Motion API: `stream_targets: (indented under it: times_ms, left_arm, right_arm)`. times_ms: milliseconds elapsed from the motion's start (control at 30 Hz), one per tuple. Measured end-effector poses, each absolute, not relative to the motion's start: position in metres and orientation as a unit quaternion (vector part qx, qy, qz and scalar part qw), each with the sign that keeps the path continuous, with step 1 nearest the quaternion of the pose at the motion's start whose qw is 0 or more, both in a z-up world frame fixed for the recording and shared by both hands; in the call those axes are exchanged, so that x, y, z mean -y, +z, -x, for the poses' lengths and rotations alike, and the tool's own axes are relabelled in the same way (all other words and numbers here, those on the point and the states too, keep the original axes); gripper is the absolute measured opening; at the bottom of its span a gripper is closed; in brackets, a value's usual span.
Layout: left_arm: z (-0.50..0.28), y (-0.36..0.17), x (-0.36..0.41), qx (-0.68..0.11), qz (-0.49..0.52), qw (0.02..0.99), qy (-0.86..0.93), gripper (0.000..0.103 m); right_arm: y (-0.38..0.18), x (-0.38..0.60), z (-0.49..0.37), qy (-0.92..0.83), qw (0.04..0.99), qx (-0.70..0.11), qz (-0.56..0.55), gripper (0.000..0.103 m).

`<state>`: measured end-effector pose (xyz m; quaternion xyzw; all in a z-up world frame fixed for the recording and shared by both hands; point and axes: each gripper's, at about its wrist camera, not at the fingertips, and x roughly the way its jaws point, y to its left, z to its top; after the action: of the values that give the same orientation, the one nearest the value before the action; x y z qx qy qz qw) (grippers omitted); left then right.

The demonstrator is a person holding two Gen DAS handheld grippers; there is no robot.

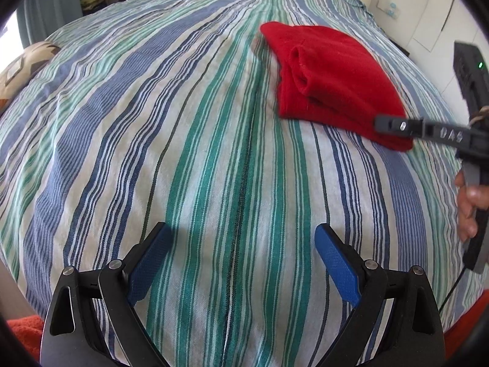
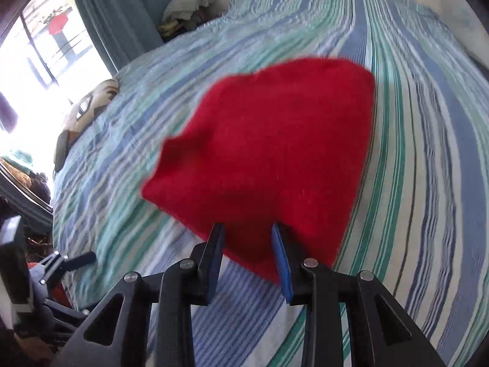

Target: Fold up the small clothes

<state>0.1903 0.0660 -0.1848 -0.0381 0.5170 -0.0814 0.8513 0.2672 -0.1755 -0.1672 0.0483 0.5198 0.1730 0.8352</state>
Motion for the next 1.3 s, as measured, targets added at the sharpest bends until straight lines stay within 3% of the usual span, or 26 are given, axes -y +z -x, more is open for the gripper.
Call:
stream_targets:
  times_ms: [67, 133, 167, 200, 400, 633, 667, 700, 733, 767, 833, 1033, 1100, 1133, 1167, 1200, 1233, 1300]
  left_arm:
    - [-0.203, -0.172, -0.072, -0.510, 0.077, 0.851, -0.099, 0.095]
    - [-0.224, -0.155, -0.083, -0.486, 0.128, 0.857, -0.114, 0.096]
    - [-0.241, -0.147, -0.086, -0.476, 0.150, 0.858, -0.121, 0.098]
    - [-0.261, -0.142, -0.088, -0.471, 0.167, 0.857, -0.129, 0.099]
    - [-0.381, -0.167, -0.055, -0.526, 0.162, 0.820, -0.158, 0.100]
    - [-0.404, -0.191, -0.013, -0.543, 0.079, 0.819, -0.171, 0.100]
    - [-0.404, -0.192, -0.012, -0.541, 0.080, 0.820, -0.168, 0.087]
    - [-0.405, -0.192, -0.011, -0.542, 0.089, 0.817, -0.175, 0.069]
    - [-0.407, -0.191, -0.010, -0.547, 0.104, 0.809, -0.187, 0.033]
    - [-0.409, -0.187, -0.009, -0.550, 0.116, 0.805, -0.191, 0.021]
    - [-0.402, -0.166, -0.004, -0.534, 0.098, 0.819, -0.188, 0.019]
    - [-0.370, -0.089, -0.003, -0.477, 0.086, 0.847, -0.216, 0.019]
    - [-0.363, -0.085, -0.004, -0.481, 0.091, 0.846, -0.213, 0.026]
    - [-0.361, -0.091, -0.003, -0.489, 0.089, 0.844, -0.204, 0.041]
    - [-0.359, -0.102, -0.001, -0.499, 0.078, 0.843, -0.184, 0.062]
    - [-0.355, -0.114, -0.001, -0.507, 0.061, 0.845, -0.160, 0.067]
    - [-0.346, -0.125, -0.004, -0.512, 0.039, 0.847, -0.138, 0.067]
    - [-0.320, -0.135, -0.007, -0.509, -0.012, 0.854, -0.111, 0.067]
  right_arm:
    - [-0.165, 0.180, -0.258, 0.170, 0.845, -0.504, -0.061, 0.033]
    - [-0.145, 0.191, -0.252, 0.175, 0.858, -0.474, -0.093, 0.055]
    - [-0.135, 0.199, -0.250, 0.172, 0.867, -0.455, -0.107, 0.076]
    - [-0.124, 0.208, -0.250, 0.164, 0.878, -0.433, -0.118, 0.086]
    - [-0.121, 0.257, -0.305, 0.132, 0.869, -0.434, -0.197, 0.088]
    - [-0.198, 0.260, -0.361, 0.149, 0.807, -0.470, -0.324, 0.086]
    - [-0.196, 0.254, -0.363, 0.144, 0.820, -0.462, -0.305, 0.070]
    - [-0.192, 0.248, -0.365, 0.145, 0.828, -0.462, -0.283, 0.041]
    - [-0.187, 0.244, -0.366, 0.140, 0.833, -0.464, -0.268, 0.037]
    - [-0.178, 0.239, -0.365, 0.135, 0.839, -0.459, -0.258, 0.033]
    - [-0.150, 0.228, -0.359, 0.137, 0.860, -0.440, -0.217, 0.031]
    - [-0.064, 0.224, -0.331, 0.169, 0.888, -0.384, -0.189, 0.031]
    - [-0.057, 0.230, -0.327, 0.163, 0.884, -0.390, -0.200, 0.032]
    - [-0.061, 0.235, -0.325, 0.153, 0.880, -0.400, -0.206, 0.035]
    - [-0.071, 0.241, -0.322, 0.141, 0.874, -0.416, -0.208, 0.045]
    - [-0.083, 0.245, -0.324, 0.127, 0.865, -0.441, -0.203, 0.062]
    - [-0.096, 0.252, -0.320, 0.103, 0.859, -0.463, -0.190, 0.070]
    - [-0.109, 0.269, -0.299, 0.051, 0.860, -0.480, -0.165, 0.075]
